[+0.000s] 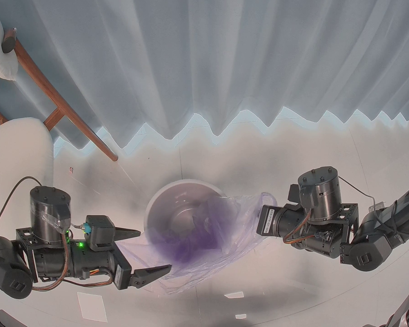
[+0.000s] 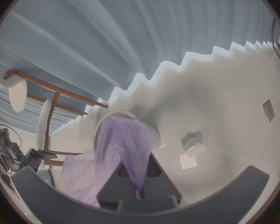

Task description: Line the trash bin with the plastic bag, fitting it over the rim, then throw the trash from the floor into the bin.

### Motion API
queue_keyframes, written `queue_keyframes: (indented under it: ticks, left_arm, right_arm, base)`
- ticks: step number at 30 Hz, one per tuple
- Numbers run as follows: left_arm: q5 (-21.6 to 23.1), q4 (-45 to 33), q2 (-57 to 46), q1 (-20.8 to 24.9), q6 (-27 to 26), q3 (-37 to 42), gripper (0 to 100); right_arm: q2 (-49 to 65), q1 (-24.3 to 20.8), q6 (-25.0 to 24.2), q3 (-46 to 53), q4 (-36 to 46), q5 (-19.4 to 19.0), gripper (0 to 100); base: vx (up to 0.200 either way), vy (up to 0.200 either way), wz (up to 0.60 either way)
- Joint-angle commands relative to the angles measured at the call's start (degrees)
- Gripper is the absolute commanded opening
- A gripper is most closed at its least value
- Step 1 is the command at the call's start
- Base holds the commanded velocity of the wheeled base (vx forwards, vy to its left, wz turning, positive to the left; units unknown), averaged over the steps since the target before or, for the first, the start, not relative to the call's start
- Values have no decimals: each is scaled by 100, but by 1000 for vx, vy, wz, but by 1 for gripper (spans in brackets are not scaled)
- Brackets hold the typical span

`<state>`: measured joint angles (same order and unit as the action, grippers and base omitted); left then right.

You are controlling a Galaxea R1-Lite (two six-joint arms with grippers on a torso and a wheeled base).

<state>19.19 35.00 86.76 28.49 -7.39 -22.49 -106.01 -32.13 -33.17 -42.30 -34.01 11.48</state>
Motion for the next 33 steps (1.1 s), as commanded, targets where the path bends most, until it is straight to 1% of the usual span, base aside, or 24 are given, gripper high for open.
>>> queue_keyframes:
  ticks: [1,2,3,4,5,6,7,8,9,12,18,26,29,33]
  left_arm:
    - [604,148,-54,-986,-914,500,100]
    - [639,148,-45,-1021,-949,509,100]
    - [1034,148,78,-1346,-1309,562,100]
    - [1193,148,122,-1487,-1476,570,100]
    - [1228,148,131,-1513,-1511,570,100]
    - [1544,148,227,-1768,-1845,570,100]
    - [1764,148,333,-1988,-2162,553,100]
    - [1817,148,377,-2040,-2250,544,100]
    - [1948,156,526,-2163,-2540,518,100]
    - [2019,148,658,-2225,-2768,500,100]
    - [2036,156,825,-2374,-2803,491,100]
    - [2142,156,843,-2348,-2838,491,100]
    - [2124,156,992,-2383,-2988,439,100]
    - [2080,156,1256,-2392,-2997,245,100]
  right_arm:
    - [-87,5,-5,-6,-9,3,0]
    - [-87,5,-5,-6,-9,3,0]
    - [-95,14,-14,-15,-9,3,0]
    - [-95,14,-5,-15,-9,3,0]
    - [-95,14,-5,-15,-9,3,0]
    - [-95,14,-5,-6,-9,3,0]
    - [-95,14,-14,-15,-9,3,0]
    - [-95,14,-14,-15,-9,3,0]
    - [-113,14,-14,-15,-9,3,0]
    - [-131,14,-14,-24,-9,-6,0]
    - [-139,14,-14,-59,-9,-6,0]
    - [-201,14,-14,-50,-18,3,0]
    - [-192,14,-14,-77,-18,3,0]
    - [-201,14,-14,-77,-18,3,0]
  base:
    - [0,0,0]
    - [0,0,0]
    - [0,0,0]
    - [0,0,0]
    - [0,0,0]
    - [0,0,0]
    - [0,0,0]
    - [0,0,0]
    - [0,0,0]
    - [0,0,0]
    - [0,0,0]
    - [0,0,0]
    - [0,0,0]
    - [0,0,0]
